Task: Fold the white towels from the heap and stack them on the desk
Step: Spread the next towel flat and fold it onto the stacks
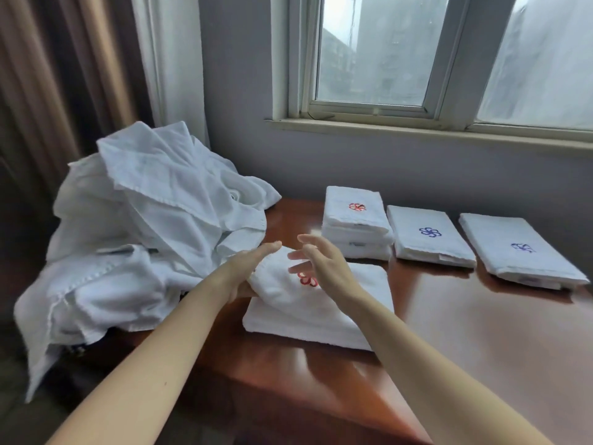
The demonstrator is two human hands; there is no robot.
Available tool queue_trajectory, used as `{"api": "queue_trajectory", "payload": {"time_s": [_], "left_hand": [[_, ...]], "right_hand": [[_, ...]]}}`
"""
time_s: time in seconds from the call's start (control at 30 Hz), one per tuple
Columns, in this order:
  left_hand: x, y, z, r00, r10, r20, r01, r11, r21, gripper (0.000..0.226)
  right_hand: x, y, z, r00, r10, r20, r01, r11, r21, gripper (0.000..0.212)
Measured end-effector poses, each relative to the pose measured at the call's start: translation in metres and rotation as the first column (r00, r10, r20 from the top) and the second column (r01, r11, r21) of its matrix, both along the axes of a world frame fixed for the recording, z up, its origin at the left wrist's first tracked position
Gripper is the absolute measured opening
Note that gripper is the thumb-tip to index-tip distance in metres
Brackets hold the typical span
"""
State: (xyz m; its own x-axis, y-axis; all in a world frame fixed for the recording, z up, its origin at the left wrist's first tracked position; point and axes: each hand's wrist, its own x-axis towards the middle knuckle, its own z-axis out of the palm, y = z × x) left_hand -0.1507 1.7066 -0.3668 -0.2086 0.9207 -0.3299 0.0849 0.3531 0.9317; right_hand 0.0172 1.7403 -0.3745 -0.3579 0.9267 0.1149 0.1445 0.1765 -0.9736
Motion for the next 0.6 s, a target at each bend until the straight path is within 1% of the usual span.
{"api": "queue_trajectory", "payload": {"time_s": [0.07,0.13,0.17,0.23,0.3,0.37,0.4,0.43,0.5,0.53,0.6], "left_hand": [[-0.009,0.005,-0.009,0.992,-0.029,-0.127,0.036,0.998,0.057,0.037],[-0.015,0.008,-0.013,0.969,-0.029,-0.245,0.058,0.992,0.113,0.031],[-0.017,0.009,-0.014,0.96,-0.029,-0.279,0.067,0.989,0.13,0.03],[-0.019,0.013,-0.016,0.933,-0.036,-0.359,0.092,0.986,0.138,0.026],[-0.021,0.015,-0.018,0.865,-0.035,-0.5,0.085,0.993,0.078,0.021],[-0.023,0.015,-0.021,0.789,-0.047,-0.613,0.077,0.997,0.022,0.036],[-0.024,0.017,-0.023,0.75,-0.045,-0.66,0.074,0.997,0.017,0.045],[-0.023,0.018,-0.023,0.709,-0.03,-0.705,0.067,0.997,0.026,0.047],[-0.016,0.02,-0.021,0.624,0.007,-0.782,0.038,0.998,0.039,0.037],[-0.012,0.021,-0.02,0.584,0.019,-0.812,0.024,0.999,0.041,0.036],[-0.004,0.025,-0.021,0.507,0.015,-0.862,0.006,1.0,0.021,0.047]], "right_hand": [[0.009,0.005,-0.005,0.993,-0.092,0.069,0.088,0.994,0.062,0.035],[0.019,0.009,-0.008,0.961,-0.158,0.227,0.125,0.981,0.151,0.039],[0.024,0.011,-0.01,0.929,-0.171,0.327,0.113,0.976,0.188,0.039],[0.033,0.014,-0.014,0.836,-0.155,0.527,0.038,0.974,0.225,0.04],[0.037,0.014,-0.019,0.725,-0.13,0.676,-0.061,0.966,0.252,0.041],[0.04,0.014,-0.024,0.638,-0.132,0.758,-0.168,0.937,0.305,0.037],[0.041,0.014,-0.027,0.602,-0.121,0.789,-0.222,0.924,0.311,0.04],[0.042,0.013,-0.03,0.571,-0.098,0.815,-0.263,0.918,0.295,0.049],[0.042,0.012,-0.036,0.53,-0.088,0.843,-0.296,0.913,0.281,0.07],[0.042,0.012,-0.039,0.522,-0.105,0.847,-0.298,0.907,0.296,0.077],[0.039,0.011,-0.043,0.504,-0.128,0.854,-0.293,0.905,0.309,0.09]]}}
